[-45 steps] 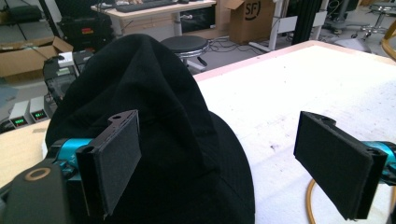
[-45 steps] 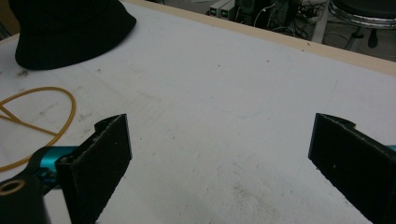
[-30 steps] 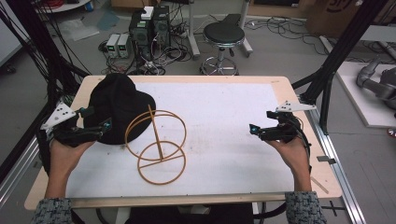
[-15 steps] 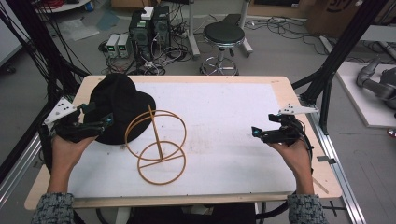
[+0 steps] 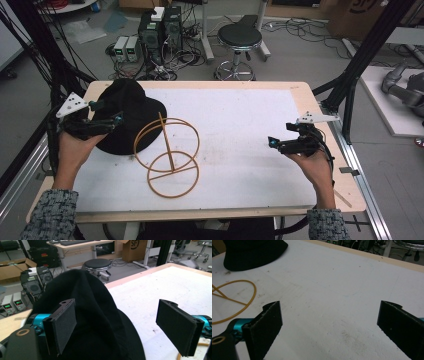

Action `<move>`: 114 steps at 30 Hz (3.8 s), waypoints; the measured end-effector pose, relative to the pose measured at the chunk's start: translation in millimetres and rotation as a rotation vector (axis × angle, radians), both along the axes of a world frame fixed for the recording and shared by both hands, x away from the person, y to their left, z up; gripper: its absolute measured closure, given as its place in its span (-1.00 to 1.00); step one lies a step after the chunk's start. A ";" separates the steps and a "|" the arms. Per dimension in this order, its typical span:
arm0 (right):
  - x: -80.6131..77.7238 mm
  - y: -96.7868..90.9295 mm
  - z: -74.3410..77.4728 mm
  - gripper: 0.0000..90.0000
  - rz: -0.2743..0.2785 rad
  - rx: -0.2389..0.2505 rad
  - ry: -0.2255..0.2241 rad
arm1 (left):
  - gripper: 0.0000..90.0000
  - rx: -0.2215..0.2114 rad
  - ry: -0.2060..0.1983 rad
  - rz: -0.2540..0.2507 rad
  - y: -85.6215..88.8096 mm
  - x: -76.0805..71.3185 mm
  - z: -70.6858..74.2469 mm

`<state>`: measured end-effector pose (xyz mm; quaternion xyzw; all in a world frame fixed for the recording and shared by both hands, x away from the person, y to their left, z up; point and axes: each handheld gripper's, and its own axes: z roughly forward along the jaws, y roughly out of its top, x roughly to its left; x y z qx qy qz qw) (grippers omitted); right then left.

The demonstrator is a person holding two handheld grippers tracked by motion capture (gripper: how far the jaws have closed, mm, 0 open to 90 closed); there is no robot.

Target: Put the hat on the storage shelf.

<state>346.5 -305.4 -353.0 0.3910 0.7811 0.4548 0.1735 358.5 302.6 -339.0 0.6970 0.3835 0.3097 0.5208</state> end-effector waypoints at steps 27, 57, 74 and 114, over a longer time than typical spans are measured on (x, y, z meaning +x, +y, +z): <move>-2.0 1.7 -6.7 -0.87 0.015 -0.004 0.014 | -0.61 0.088 0.073 0.055 -2.5 83.4 18.8; -0.8 5.1 -12.1 -0.87 0.022 -0.011 0.034 | -0.11 0.150 0.102 0.115 -9.3 112.1 0.9; -1.1 2.8 -11.0 -0.87 0.013 0.007 0.031 | 0.52 0.157 0.111 0.105 -8.4 111.7 -5.0; -0.3 3.8 -9.6 -0.87 0.016 0.012 0.026 | 0.94 0.100 -0.009 0.002 5.1 82.8 40.2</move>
